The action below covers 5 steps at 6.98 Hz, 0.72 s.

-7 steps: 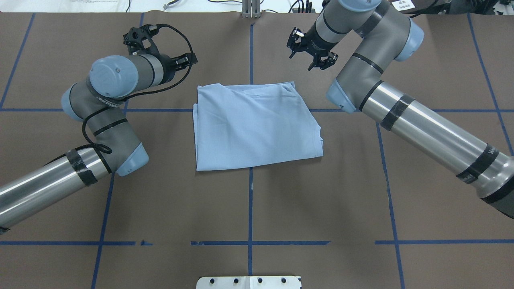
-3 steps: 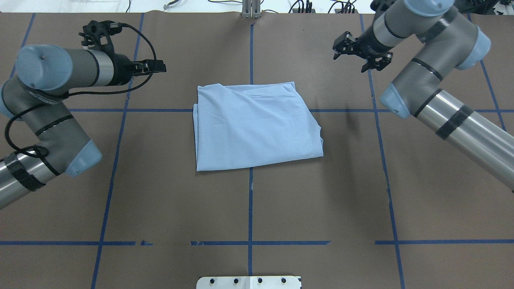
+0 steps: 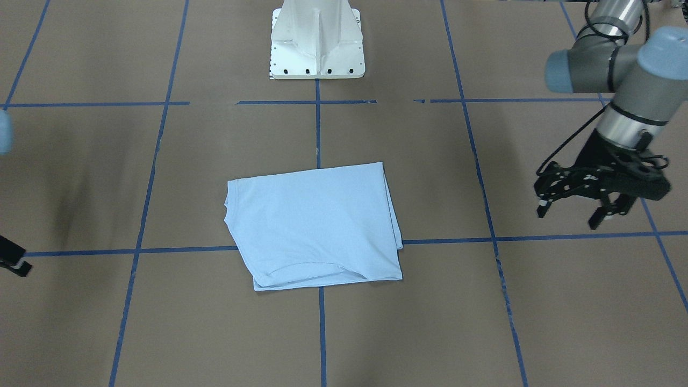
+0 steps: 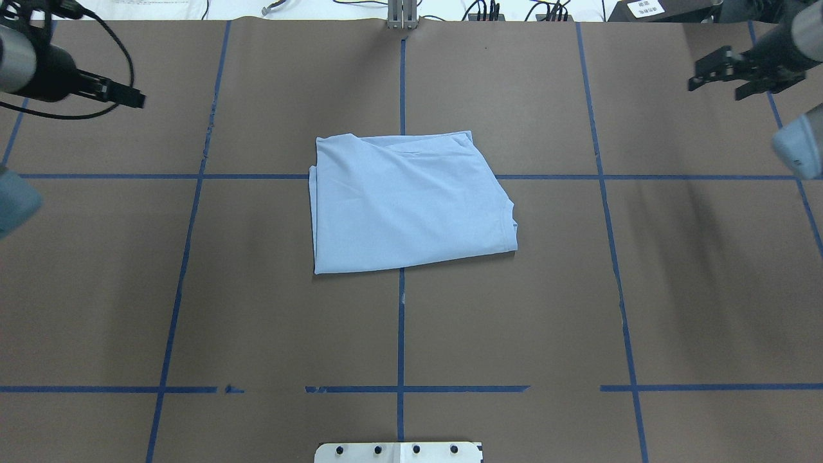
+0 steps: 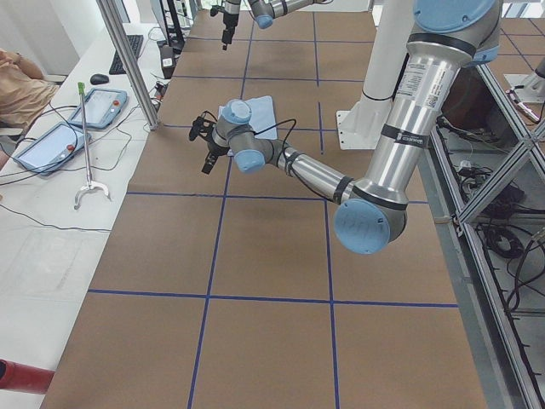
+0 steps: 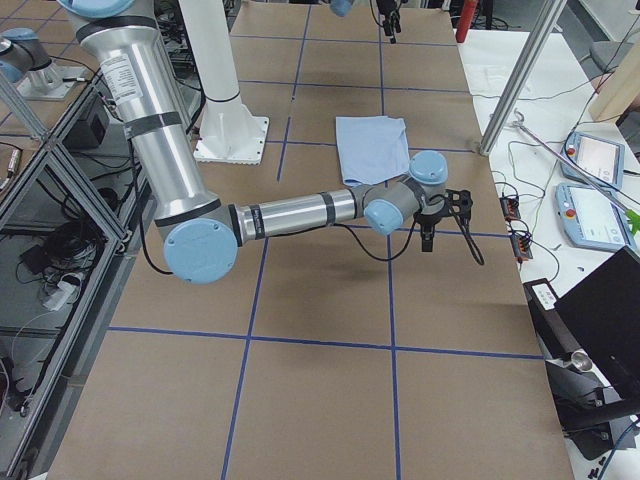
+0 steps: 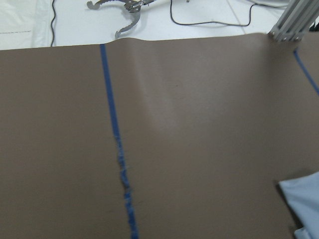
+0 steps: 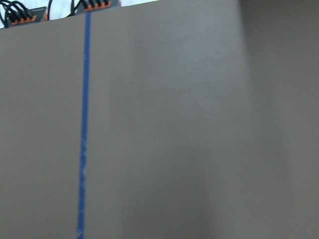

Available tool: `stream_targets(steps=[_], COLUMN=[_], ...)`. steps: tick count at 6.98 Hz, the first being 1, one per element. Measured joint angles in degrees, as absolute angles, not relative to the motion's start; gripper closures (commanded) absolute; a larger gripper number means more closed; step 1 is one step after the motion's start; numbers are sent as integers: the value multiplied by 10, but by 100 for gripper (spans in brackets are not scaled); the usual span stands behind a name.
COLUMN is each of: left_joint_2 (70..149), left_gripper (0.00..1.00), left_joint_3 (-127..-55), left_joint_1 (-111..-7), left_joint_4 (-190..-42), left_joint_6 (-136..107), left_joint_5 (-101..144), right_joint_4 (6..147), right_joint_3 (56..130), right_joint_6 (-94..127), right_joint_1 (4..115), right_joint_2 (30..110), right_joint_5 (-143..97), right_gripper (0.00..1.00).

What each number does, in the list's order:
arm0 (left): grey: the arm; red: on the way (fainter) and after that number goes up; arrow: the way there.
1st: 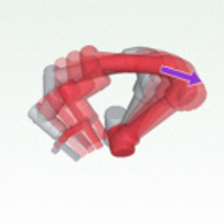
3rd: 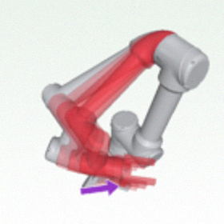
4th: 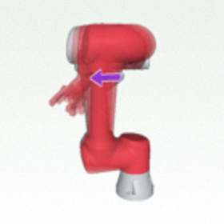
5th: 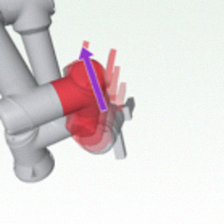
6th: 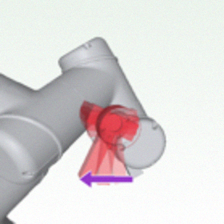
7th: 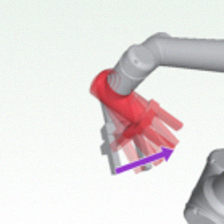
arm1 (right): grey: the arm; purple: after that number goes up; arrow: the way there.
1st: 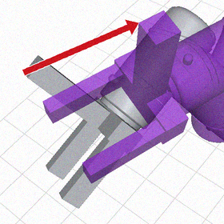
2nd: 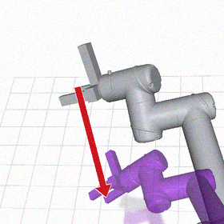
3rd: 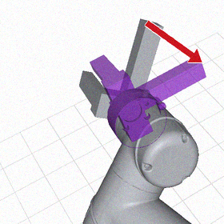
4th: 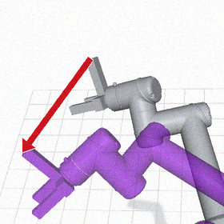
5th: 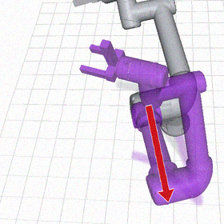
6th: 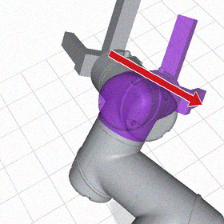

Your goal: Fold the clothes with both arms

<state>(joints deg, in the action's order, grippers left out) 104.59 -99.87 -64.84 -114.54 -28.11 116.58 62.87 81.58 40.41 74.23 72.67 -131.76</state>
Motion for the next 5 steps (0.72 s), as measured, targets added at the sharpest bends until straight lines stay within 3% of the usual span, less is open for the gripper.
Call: stream_targets(steps=[2, 5], left_joint_2=[1026, 1005], left_gripper=[0, 0], left_joint_3=[-999, -930], left_joint_1=[-775, -877], left_joint_4=[-1044, -971], left_joint_6=[-79, 60], left_joint_5=[1239, 1320], right_joint_4=[733, 914], right_joint_3=[820, 845], right_joint_6=[175, -33], right_joint_1=[835, 918], right_joint_2=[764, 786], right_joint_5=[-1344, -1347], right_gripper=[0, 0])
